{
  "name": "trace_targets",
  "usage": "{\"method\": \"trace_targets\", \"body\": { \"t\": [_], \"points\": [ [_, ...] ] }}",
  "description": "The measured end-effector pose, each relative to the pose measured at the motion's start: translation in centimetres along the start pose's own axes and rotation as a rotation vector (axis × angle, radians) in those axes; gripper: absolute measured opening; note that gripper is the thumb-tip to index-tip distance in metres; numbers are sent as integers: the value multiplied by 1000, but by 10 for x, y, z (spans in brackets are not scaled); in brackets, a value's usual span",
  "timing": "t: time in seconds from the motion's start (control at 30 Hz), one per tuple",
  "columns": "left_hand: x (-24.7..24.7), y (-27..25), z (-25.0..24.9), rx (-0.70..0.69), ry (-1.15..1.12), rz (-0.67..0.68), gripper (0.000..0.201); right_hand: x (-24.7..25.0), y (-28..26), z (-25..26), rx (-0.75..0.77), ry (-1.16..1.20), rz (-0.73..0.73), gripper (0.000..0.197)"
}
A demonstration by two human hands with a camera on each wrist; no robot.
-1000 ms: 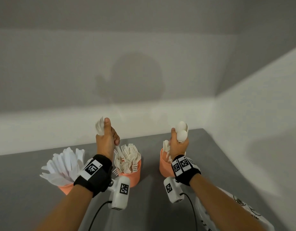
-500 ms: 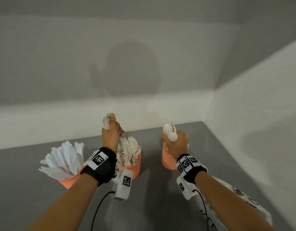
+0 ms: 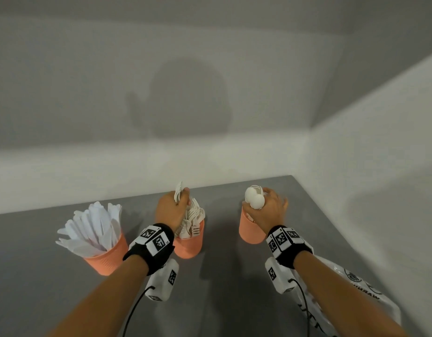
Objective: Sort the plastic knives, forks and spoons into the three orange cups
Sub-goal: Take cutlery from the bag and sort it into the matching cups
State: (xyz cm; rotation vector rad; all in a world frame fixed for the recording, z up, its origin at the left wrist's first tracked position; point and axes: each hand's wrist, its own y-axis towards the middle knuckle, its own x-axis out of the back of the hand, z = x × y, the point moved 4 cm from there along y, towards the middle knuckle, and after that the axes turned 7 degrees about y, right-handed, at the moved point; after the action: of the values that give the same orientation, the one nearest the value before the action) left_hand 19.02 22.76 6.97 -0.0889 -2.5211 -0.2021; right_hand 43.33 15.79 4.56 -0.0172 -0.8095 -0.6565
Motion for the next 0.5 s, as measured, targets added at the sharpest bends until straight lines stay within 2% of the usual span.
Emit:
{"method": "trace_targets", "body": {
  "t": [0.13,0.2,0.3,0.37,0.4,0.43,0.5],
  "points": [
    [5,0,0,-99,142,-73,25,5,-4,5,-19,123,-79,35],
    [9,-3,-7,-161,185,-88,39,8,-6,10,34,178,-106,41],
    [12,-8,-17,-265,259,-51,54,2,-3,16,252,16,-30,64],
    [9,-10,-21,-347,355,-21,45,-5,0,21,338,-153,71,69],
    [8,-10,-22,-380,391,-17,38,-6,1,24,371,-180,95,66],
    [7,-10,-23,-401,413,-15,40,-5,2,27,415,-173,87,60],
    [5,-11,-23,-404,442,-4,65,-2,3,32,464,-143,46,45]
  ]
}}
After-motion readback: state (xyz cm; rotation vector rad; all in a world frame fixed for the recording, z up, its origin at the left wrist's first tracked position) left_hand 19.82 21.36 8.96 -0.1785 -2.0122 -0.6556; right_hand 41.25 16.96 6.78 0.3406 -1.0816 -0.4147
